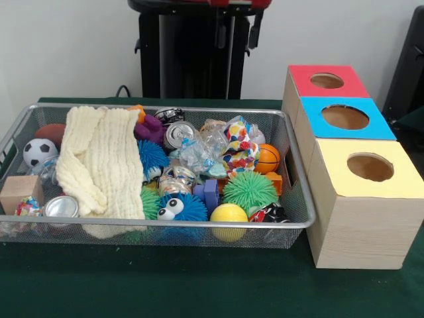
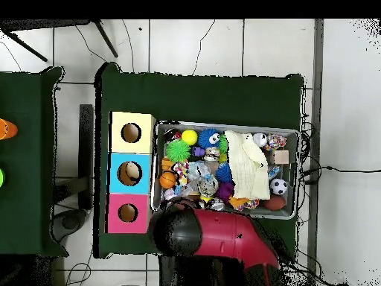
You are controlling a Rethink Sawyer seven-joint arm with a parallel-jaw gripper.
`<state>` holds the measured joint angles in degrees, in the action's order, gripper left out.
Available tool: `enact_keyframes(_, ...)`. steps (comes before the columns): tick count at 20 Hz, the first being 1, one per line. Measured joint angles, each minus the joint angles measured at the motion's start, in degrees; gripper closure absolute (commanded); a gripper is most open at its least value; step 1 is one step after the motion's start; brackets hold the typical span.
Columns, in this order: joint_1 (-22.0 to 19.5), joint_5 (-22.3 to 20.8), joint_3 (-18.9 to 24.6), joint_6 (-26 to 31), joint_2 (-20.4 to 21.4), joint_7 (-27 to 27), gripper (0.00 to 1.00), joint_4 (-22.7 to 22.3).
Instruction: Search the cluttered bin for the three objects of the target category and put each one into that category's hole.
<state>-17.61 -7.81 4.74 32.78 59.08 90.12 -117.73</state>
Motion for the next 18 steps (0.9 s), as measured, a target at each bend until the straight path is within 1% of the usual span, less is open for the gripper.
enact_keyframes(3, -3.22, -1.55, 2.19, -0.01, -1.49, 0.0, 0.0, 1.25)
enact_keyframes(6, -6.14, -3.9, 4.59, 0.0, -3.83, 0.0, 0.0, 3.99)
enact_keyframes(13, -9.9, -8.83, 8.66, 0.07, -8.09, -0.04, 0.0, 9.63)
enact_keyframes(14, -10.77, -10.09, 9.7, 0.21, -8.84, -0.05, 0.0, 10.76)
enact_keyframes(18, -13.29, -13.05, 12.36, 1.23, -10.24, -0.77, 0.0, 13.12)
